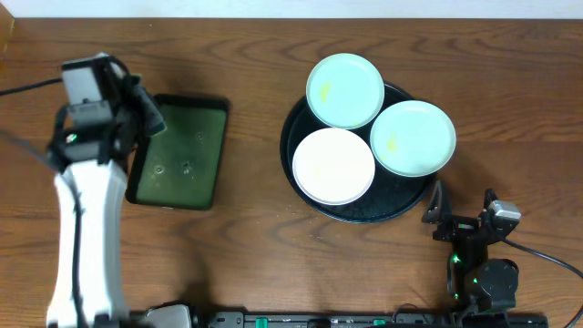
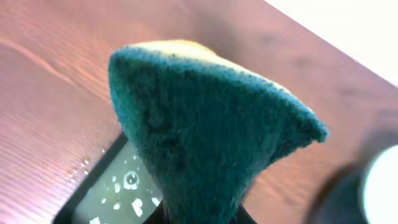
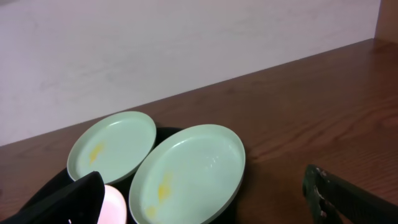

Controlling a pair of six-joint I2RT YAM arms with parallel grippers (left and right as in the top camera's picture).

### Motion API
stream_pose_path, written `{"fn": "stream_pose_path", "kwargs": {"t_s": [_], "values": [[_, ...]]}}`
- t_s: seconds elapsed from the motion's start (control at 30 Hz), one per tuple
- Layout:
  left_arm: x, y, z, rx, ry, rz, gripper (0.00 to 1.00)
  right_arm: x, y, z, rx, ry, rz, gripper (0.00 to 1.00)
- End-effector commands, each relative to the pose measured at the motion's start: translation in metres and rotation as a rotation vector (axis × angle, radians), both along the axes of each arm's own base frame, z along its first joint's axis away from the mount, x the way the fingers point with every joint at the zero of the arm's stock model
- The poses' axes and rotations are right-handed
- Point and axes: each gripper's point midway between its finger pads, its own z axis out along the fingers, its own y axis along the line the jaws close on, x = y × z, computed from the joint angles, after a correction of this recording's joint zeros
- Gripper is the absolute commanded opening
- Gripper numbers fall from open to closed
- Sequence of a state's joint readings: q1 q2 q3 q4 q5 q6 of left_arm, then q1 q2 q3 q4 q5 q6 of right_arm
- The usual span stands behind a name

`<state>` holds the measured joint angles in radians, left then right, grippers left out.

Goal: Clean dirty plates on tray and stack at the side

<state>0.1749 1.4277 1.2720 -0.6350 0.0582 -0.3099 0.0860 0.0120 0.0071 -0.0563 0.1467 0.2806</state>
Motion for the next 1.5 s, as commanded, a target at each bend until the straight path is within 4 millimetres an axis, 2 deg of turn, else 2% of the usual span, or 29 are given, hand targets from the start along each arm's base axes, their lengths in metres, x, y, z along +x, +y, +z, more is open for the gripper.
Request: {"fn": "stream_pose_path", "kwargs": {"t_s": [0.0, 0.1, 0.17, 0.23, 0.27, 0.37, 0.47, 0.57, 0.63, 0.73, 0.9, 0.97, 1.0, 1.07, 1.2, 1.33, 1.4, 1.47], "values": [[-0.005, 0.010, -0.110, 0.003, 0.248, 0.031, 0.08, 0.000, -0.002, 0.000, -0.005, 0.000, -0.005, 0.99], [-0.013, 0.006, -0.160, -0.038, 0.397, 0.021, 0.08, 0.000, -0.002, 0.000, -0.005, 0.000, -0.005, 0.99], [-0.018, 0.005, -0.171, -0.050, 0.442, 0.018, 0.07, 0.000, -0.002, 0.000, -0.005, 0.000, -0.005, 0.99], [-0.018, 0.005, -0.165, -0.049, 0.437, 0.018, 0.08, 0.000, -0.002, 0.000, -0.005, 0.000, -0.005, 0.99], [-0.017, 0.005, -0.158, -0.047, 0.428, 0.019, 0.08, 0.000, -0.002, 0.000, -0.005, 0.000, -0.005, 0.99], [-0.014, 0.001, -0.104, -0.053, 0.337, 0.007, 0.08, 0.000, -0.002, 0.000, -0.005, 0.000, -0.005, 0.99], [-0.013, -0.013, -0.049, -0.095, 0.182, -0.038, 0.08, -0.001, -0.006, 0.000, -0.010, -0.003, -0.030, 0.99], [-0.020, -0.023, -0.001, -0.101, 0.040, -0.071, 0.08, -0.001, -0.006, 0.000, -0.009, -0.003, -0.029, 0.99], [-0.029, -0.025, 0.018, -0.090, -0.006, -0.074, 0.07, -0.001, -0.005, 0.000, -0.009, -0.003, -0.027, 0.99], [-0.041, -0.027, 0.028, -0.095, -0.019, -0.067, 0.07, -0.001, -0.007, 0.002, -0.009, -0.011, -0.035, 0.99], [-0.048, -0.035, 0.015, -0.152, 0.041, -0.035, 0.07, 0.000, -0.001, 0.030, 0.037, -0.125, 0.000, 0.99], [-0.048, -0.051, 0.011, -0.216, 0.054, -0.064, 0.07, -0.001, 0.007, 0.046, 0.109, -0.193, 0.047, 0.99], [-0.047, -0.064, 0.010, -0.262, 0.058, -0.108, 0.07, -0.004, 0.016, 0.059, 0.152, -0.245, 0.107, 0.99], [-0.044, -0.090, 0.012, -0.324, 0.050, -0.216, 0.07, -0.017, 0.038, 0.099, 0.163, -0.401, 0.255, 0.99], [-0.037, -0.126, 0.018, -0.317, 0.016, -0.361, 0.07, -0.051, 0.055, 0.164, 0.036, -0.644, 0.361, 0.99], [-0.034, -0.157, 0.022, -0.312, -0.007, -0.451, 0.07, -0.049, 0.066, 0.194, -0.038, -0.502, 0.409, 0.99], [-0.032, -0.171, 0.022, -0.323, -0.012, -0.478, 0.07, -0.034, 0.067, 0.200, -0.122, -0.328, 0.399, 0.99], [-0.028, -0.182, 0.020, -0.348, -0.008, -0.476, 0.07, -0.016, 0.068, 0.197, -0.177, -0.168, 0.407, 0.99]]}}
